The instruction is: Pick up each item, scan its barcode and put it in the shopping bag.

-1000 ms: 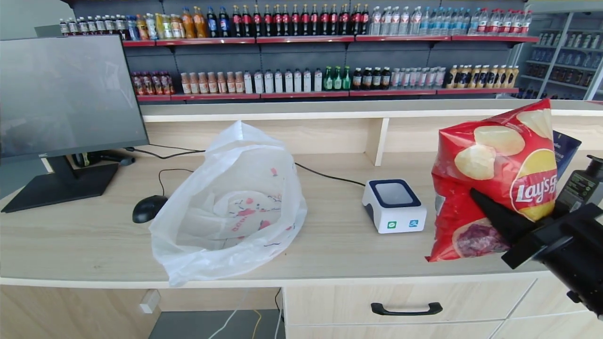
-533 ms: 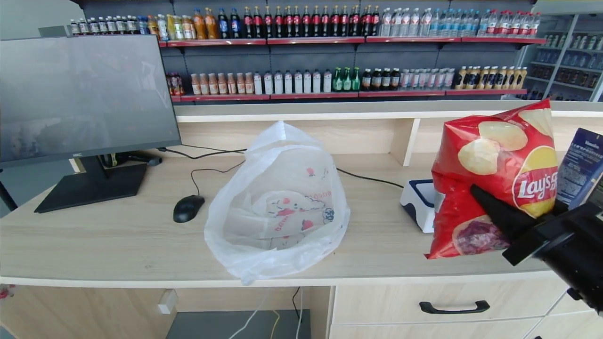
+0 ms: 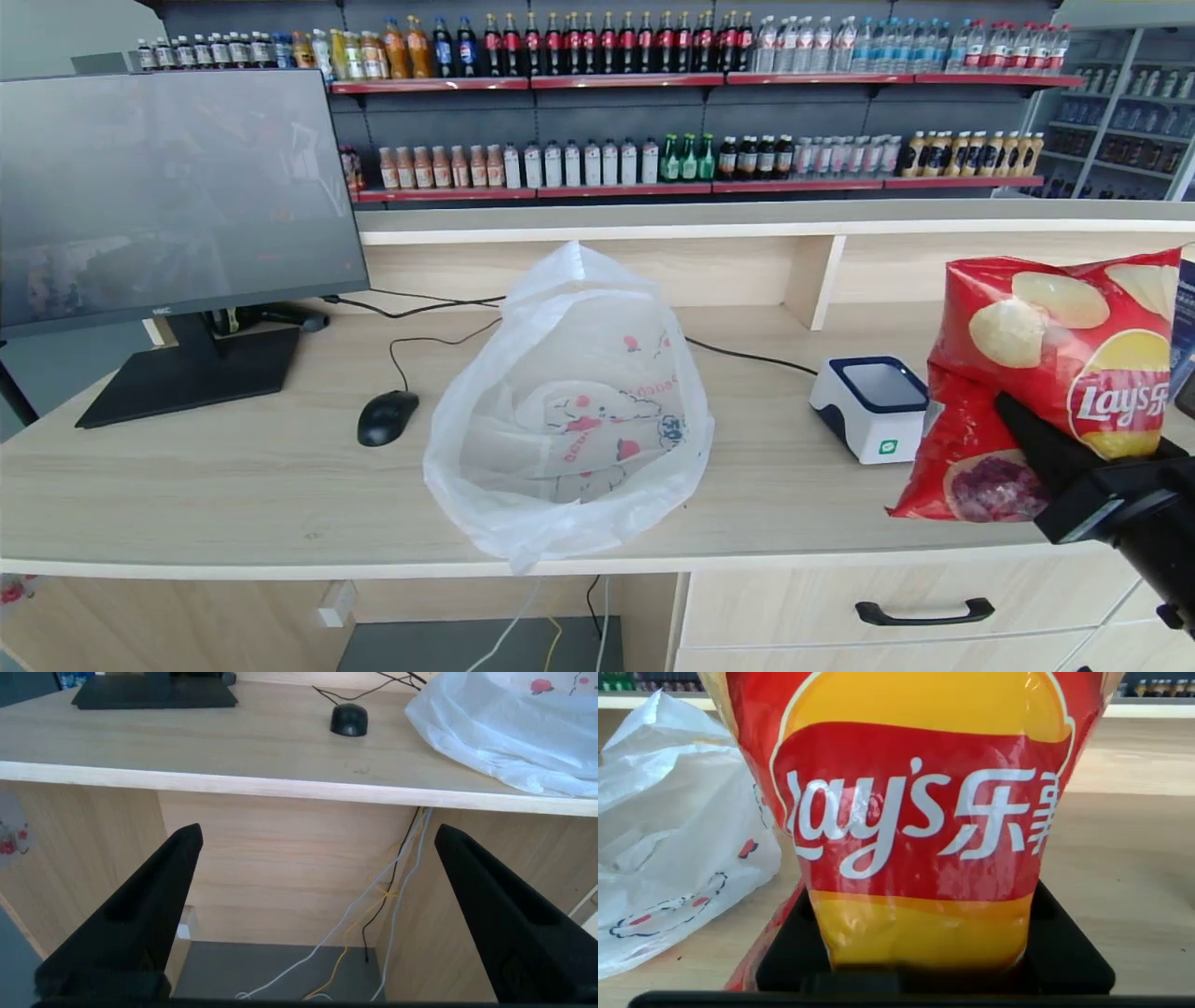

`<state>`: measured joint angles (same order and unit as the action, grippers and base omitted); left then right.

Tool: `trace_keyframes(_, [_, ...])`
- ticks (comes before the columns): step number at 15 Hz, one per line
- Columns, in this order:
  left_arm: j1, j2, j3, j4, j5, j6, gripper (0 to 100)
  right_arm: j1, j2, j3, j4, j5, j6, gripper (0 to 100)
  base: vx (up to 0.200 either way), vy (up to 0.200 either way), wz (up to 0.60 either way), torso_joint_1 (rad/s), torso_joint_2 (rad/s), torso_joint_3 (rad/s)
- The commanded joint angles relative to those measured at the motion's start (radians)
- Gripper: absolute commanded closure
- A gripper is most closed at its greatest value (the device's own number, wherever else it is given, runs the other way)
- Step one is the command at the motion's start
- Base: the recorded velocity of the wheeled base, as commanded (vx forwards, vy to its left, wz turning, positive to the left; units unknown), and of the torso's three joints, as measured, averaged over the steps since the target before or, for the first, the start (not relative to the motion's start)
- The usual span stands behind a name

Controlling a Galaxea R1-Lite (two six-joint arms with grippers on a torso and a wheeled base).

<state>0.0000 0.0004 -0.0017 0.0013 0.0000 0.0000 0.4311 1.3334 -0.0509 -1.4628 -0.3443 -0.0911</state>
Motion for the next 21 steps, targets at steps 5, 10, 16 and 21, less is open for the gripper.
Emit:
trace_keyframes(5, [0.0,0.0,0.0,0.0,0.0,-0.002,0,-0.021,0.018,0.019,0.015,0.005,0.1,100,0.12,0.0,0.0,-0.001,0.0,0.001])
trace_keyframes(10, [0.0,0.0,0.0,0.0,0.0,0.0,0,-0.106,0.038,-0.024,0.028,0.005,0.091,100,0.0,0.0,0.0,0.0,0.0,0.0])
trace_keyframes(16, [0.0,0.0,0.0,0.0,0.0,0.0,0,-0.152,0.165,-0.153,0.035,0.016,0.039,100,0.0,0.0,0.0,0.0,0.0,0.0])
trace_keyframes(21, [0.0,0.0,0.0,0.0,0.0,0.0,0,-0.161,0.219,-0.287,0.179,0.01,-0.045,100,0.0,0.0,0.0,0.0,0.0,0.0])
